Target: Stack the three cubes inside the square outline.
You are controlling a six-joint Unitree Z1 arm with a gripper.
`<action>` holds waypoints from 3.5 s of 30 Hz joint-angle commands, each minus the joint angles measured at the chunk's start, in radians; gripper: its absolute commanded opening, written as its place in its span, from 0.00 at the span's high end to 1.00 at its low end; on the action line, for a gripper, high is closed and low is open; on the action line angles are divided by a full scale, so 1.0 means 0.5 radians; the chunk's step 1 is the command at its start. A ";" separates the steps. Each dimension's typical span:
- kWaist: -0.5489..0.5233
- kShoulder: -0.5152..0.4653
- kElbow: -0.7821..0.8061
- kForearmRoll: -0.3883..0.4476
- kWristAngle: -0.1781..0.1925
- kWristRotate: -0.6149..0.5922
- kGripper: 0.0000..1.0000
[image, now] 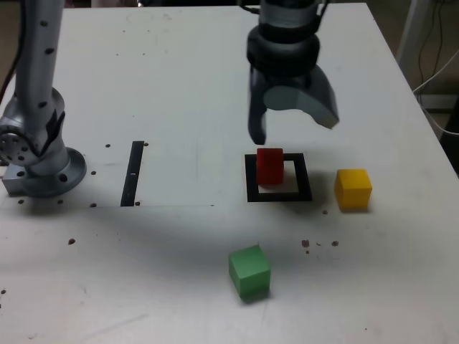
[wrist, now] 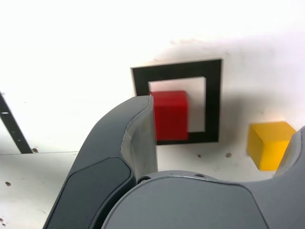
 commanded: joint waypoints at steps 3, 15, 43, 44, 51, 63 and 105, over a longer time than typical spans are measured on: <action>-0.021 0.111 -0.170 0.073 -0.035 0.035 0.00; -0.077 0.356 -0.513 0.118 -0.110 0.062 0.01; -0.102 0.736 -0.789 0.131 -0.271 0.066 0.46; -0.102 0.735 -0.788 0.123 -0.267 0.063 0.54; -0.104 0.729 -0.780 0.090 -0.251 0.061 0.72; -0.104 0.720 -0.772 0.094 -0.247 0.062 0.72; 0.053 -0.041 0.059 0.043 -0.192 0.033 0.72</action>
